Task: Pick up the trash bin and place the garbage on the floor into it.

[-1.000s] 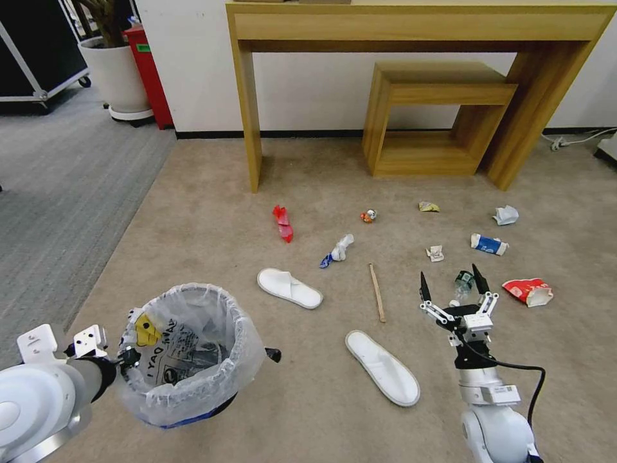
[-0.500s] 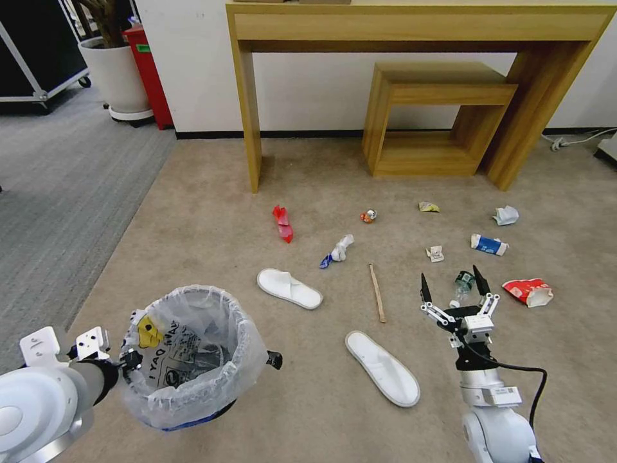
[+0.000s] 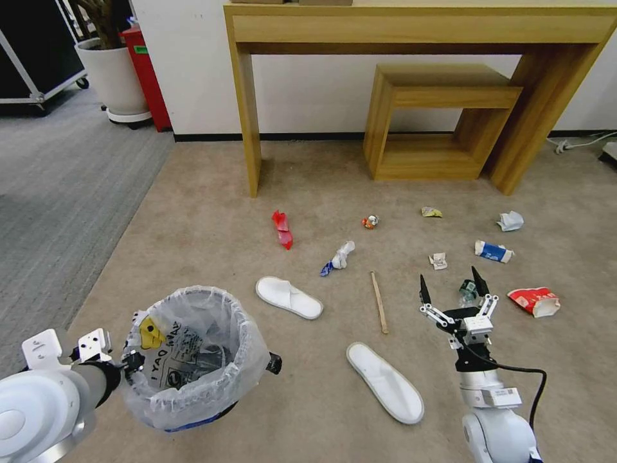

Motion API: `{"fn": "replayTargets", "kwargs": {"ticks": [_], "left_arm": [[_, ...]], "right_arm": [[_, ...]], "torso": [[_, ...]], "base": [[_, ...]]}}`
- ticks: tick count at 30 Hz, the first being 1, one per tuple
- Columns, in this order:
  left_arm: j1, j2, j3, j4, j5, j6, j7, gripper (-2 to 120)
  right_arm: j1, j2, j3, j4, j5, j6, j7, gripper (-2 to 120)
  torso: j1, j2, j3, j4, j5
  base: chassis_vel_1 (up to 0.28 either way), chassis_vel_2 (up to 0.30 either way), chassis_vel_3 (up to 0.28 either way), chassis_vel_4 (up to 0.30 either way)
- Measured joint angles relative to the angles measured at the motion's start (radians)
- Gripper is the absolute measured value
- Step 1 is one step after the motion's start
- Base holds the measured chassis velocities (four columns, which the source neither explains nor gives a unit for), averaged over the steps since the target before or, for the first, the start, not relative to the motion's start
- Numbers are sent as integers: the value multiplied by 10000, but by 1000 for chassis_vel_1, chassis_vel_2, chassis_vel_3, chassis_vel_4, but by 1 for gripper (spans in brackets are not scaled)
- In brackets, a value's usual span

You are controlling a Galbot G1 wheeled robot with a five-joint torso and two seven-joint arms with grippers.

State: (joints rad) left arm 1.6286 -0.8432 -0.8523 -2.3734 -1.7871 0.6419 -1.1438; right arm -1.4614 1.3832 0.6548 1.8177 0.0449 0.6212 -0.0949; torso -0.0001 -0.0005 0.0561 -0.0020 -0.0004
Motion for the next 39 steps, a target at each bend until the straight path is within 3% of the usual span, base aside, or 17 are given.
{"fn": "replayTargets", "kwargs": {"ticks": [15, 34, 39], "left_arm": [[-141, 4, 173, 261, 722, 32, 331, 0], [-150, 90, 283, 333, 838, -7, 349, 0], [-93, 70, 282, 301, 849, -12, 352, 0]], "right_arm": [[244, 68, -65, -240, -21, -8, 25, 100], [325, 65, -69, -352, -21, -12, -110, 100], [292, 29, -53, -247, -186, -111, 300, 100]], "torso": [[1, 0, 0, -1, 1], [0, 0, -2, 0, 1], [1, 0, -2, 0, 1]], "base": [[-83, 75, 71, -78], [0, 0, 0, 0], [0, 0, 0, 0]]}}
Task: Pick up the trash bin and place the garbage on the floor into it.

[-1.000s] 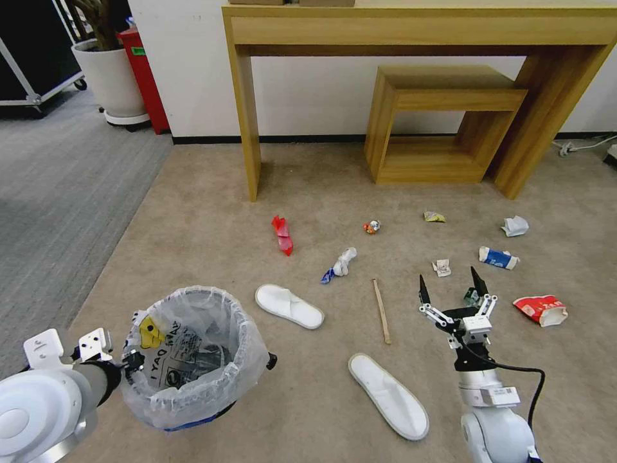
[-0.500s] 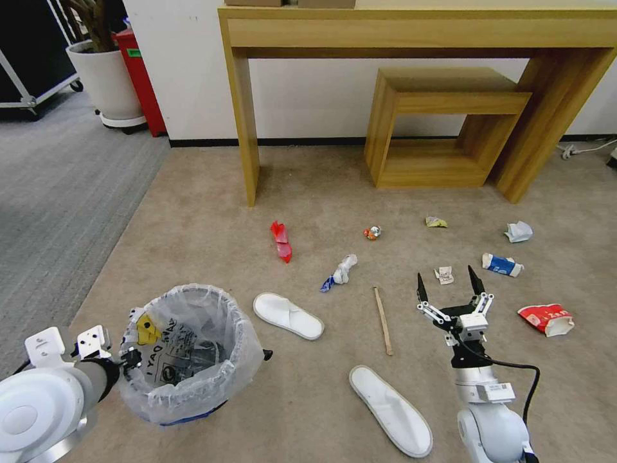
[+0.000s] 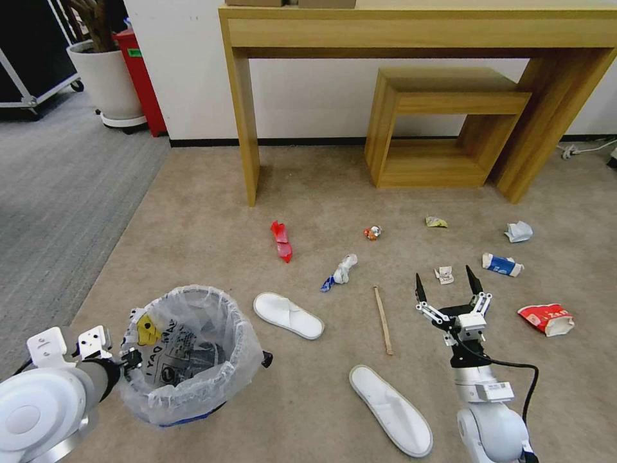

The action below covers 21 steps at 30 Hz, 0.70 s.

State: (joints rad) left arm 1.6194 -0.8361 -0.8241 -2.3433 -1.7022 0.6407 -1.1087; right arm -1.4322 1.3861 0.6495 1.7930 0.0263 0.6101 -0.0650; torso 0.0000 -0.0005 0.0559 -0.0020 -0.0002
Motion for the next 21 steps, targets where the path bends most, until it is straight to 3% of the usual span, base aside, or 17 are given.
{"fn": "replayTargets", "kwargs": {"ticks": [17, 21], "left_arm": [[145, -129, -16, -170, 149, 0, 64, 0], [181, -136, -26, -193, 149, 0, 64, 0]], "right_arm": [[-201, -185, 53, 186, -114, -391, 296, 100], [-264, -429, -128, 132, -200, -924, 819, 100]], "torso": [[0, 0, 0, -1, 0], [0, 0, 0, -1, 0]], "base": [[0, 0, 0, 0], [0, 0, 0, 0]]}}
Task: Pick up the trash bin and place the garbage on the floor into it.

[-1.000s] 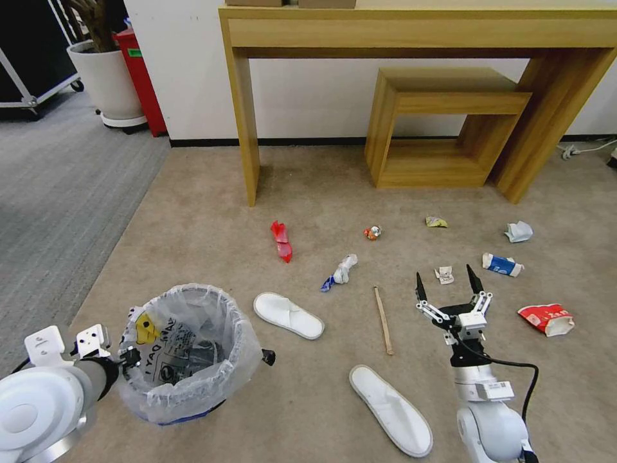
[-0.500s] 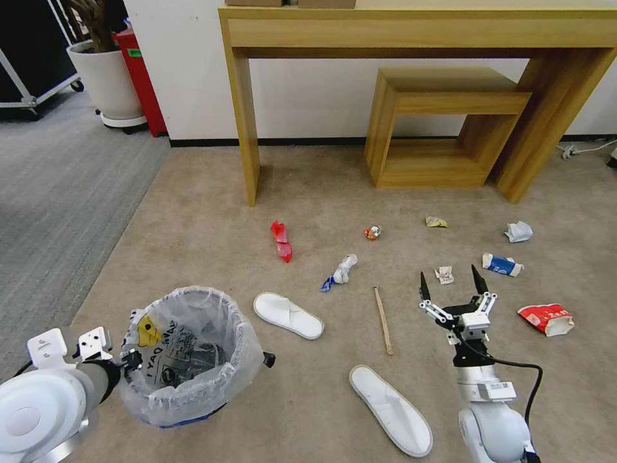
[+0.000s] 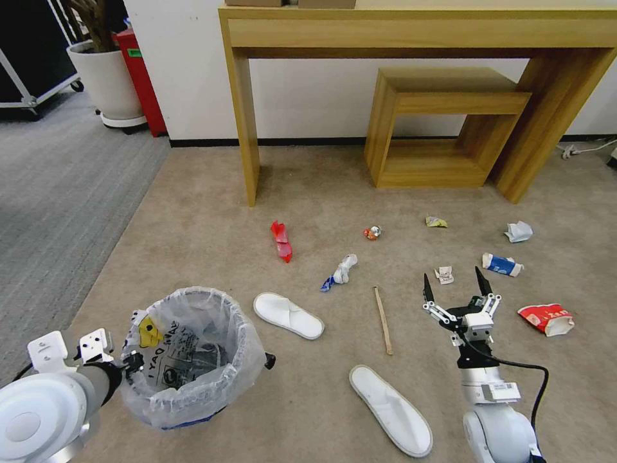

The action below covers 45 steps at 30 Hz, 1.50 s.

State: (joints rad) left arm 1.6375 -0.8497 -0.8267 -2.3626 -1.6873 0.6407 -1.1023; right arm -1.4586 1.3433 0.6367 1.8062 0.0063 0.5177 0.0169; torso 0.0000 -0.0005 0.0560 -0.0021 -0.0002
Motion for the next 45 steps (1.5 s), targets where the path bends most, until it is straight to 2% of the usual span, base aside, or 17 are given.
{"fn": "replayTargets", "kwargs": {"ticks": [3, 7, 20, 34, 45], "left_arm": [[12, 3, -43, -34, -27, 0, -10, 0], [6, -50, -60, -34, -15, 0, -17, 0], [-5, -167, -48, 52, 85, 4, 27, 0], [133, -276, -210, -10, 18, 11, 22, 0], [276, -376, -117, -57, 128, 11, 19, 0]], "right_arm": [[-44, -441, -207, -61, 341, -394, 110, 100], [-42, -684, -204, -66, 544, -474, 92, 100], [10, -393, -442, -198, 448, -295, -121, 100], [100, -590, -705, -268, 703, -782, -23, 100], [211, -400, -678, -504, 768, 204, -427, 100]], "torso": [[0, 1, 0, 0, 1], [0, 0, 0, 0, 0], [0, 1, 1, 0, -1], [0, 0, 1, 0, 0], [0, 1, 0, 0, 0]], "base": [[0, 0, 0, 0], [0, 0, 0, 0], [0, 0, 0, 0], [0, 0, 0, 0], [0, 0, 0, 0]]}}
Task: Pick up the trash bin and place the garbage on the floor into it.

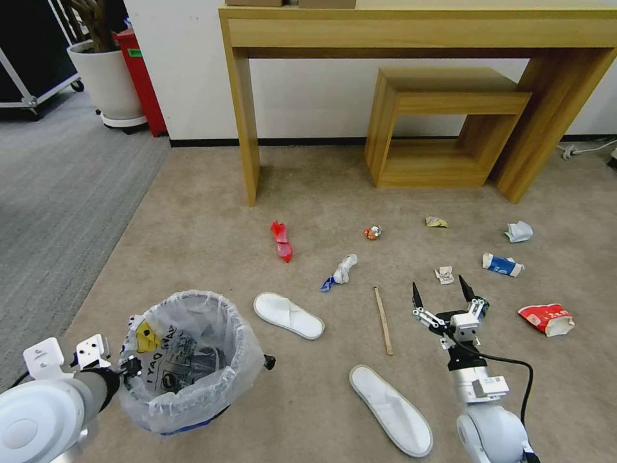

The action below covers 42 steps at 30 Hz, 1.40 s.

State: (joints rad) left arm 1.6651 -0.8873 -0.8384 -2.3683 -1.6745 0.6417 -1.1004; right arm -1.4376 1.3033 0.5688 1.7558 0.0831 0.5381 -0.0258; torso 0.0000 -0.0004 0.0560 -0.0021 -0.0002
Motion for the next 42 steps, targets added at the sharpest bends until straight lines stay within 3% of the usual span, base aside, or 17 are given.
{"fn": "replayTargets", "kwargs": {"ticks": [32, 42], "left_arm": [[589, -270, 15, -250, 443, 6, 93, 0], [601, -293, 163, -256, 595, 7, 140, 0]], "right_arm": [[26, 235, -132, 108, -442, 313, -321, 100], [-68, 233, -56, 226, -365, 341, -384, 100]], "torso": [[0, 2, 0, 0, 0], [0, 1, 1, -1, -3]], "base": [[23, 26, -19, -22], [-77, 84, 64, -82]]}}
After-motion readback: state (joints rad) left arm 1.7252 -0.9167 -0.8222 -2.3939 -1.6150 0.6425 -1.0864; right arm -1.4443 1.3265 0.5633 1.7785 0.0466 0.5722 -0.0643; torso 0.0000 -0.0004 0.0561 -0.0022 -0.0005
